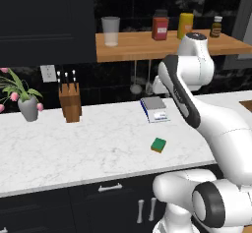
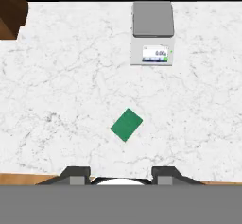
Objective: Pick up the sponge from the counter and clean the cutting board by briefly scrubbing or pressing down on the cutting board. Once finished, release the sponge.
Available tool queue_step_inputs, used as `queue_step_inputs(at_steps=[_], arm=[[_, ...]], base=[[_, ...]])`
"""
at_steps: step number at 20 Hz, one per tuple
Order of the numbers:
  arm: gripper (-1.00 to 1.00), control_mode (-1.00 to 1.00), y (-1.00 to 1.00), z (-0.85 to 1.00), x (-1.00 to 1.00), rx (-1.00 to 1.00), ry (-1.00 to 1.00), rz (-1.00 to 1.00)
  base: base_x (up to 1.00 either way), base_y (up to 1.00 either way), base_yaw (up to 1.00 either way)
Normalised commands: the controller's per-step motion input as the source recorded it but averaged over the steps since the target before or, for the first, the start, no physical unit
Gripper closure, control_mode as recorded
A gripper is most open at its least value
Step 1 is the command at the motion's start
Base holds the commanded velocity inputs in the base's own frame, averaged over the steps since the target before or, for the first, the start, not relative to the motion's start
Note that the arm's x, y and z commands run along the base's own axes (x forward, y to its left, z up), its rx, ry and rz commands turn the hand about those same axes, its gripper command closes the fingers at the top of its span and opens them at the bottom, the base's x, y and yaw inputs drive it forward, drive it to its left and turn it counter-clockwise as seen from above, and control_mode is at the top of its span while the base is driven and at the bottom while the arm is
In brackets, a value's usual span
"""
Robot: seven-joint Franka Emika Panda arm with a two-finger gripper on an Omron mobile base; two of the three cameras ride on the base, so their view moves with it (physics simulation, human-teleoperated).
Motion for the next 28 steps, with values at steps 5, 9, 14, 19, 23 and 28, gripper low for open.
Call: queue_step_inputs(at_steps=[5, 9, 14, 19, 23, 28], arm=[[-1.00, -1.00, 0.02, -0.36, -0.15, -0.03, 0.03, -0.10], [-1.00, -1.00, 0.15, -1.00, 0.00, -0.14, 0.16, -0.31], [-1.00, -1.00, 0.00, -1.00, 0.00, -0.08, 0.12, -0.31], [-1.00, -1.00, -0.04, -0.91, 0.46, 0.04, 0.08, -0.17], [-1.00, -1.00, 0.01, -0.44, 0.74, 0.06, -0.03, 0.01], [-1.00, -1.00, -0.21, -0.67, 0.49, 0.12, 0.00, 0.00]], base=[[0.00, 0.00, 0.00], [0.00, 0.00, 0.00], [0.00, 0.00, 0.00], [0.00, 0.00, 0.00], [0.00, 0.00, 0.00], [0.00, 0.00, 0.00]])
